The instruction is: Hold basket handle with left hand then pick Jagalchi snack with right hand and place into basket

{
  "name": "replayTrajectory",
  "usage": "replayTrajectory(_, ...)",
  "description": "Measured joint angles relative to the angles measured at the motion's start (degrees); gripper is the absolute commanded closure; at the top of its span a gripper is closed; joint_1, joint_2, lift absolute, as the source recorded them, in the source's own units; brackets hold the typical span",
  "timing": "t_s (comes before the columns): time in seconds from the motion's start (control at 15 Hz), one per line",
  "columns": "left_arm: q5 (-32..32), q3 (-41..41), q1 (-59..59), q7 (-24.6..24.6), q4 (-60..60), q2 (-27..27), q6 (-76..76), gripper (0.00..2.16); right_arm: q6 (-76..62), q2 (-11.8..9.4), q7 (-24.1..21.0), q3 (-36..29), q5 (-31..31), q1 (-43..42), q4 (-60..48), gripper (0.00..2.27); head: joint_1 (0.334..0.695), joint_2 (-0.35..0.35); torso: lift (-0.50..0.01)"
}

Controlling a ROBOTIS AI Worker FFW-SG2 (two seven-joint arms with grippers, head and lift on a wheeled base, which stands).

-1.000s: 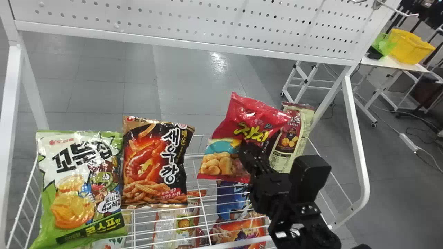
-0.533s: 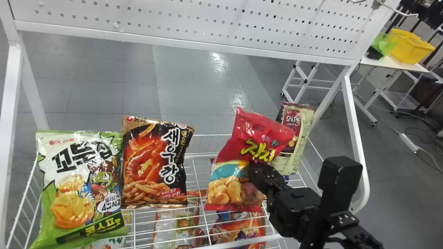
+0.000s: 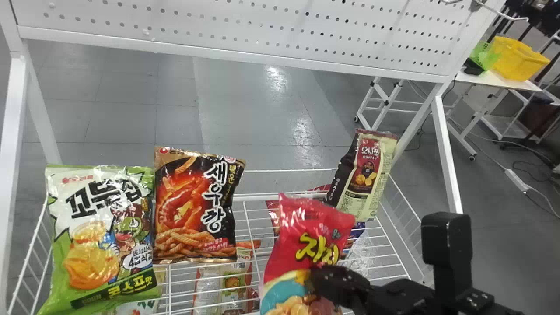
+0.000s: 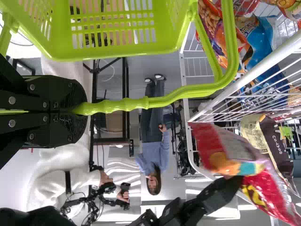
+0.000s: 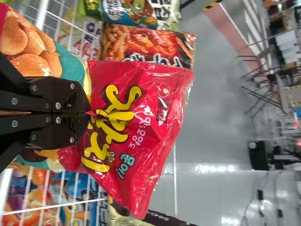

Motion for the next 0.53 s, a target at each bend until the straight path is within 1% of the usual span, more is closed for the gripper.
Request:
replayTrajectory(0.2,-0.1,0.0,0.0,0.2,-0.2,-0.2,0.0,1.43,13.2,1.6,1.9,-1.1,-0.9,-0.8,-3.0,2.12,0.695,-0.35,-0.01)
replayTrajectory(0.33,-0.1,0.0,0.0,0.3,-0.2,-0.3,0.0,1.43,15.0,2.6,3.1,-1.0,-1.9,-1.2,-3.6,2.12,0.695,-0.35,-0.01)
replayTrajectory(0.53,-0.1,0.0,0.0,0.2,-0.3,-0.3,0.0,1.44,15.3,2.8,3.3,1.0,-2.1,-1.2,-3.5,2.12,0.695,-0.35,-0.01)
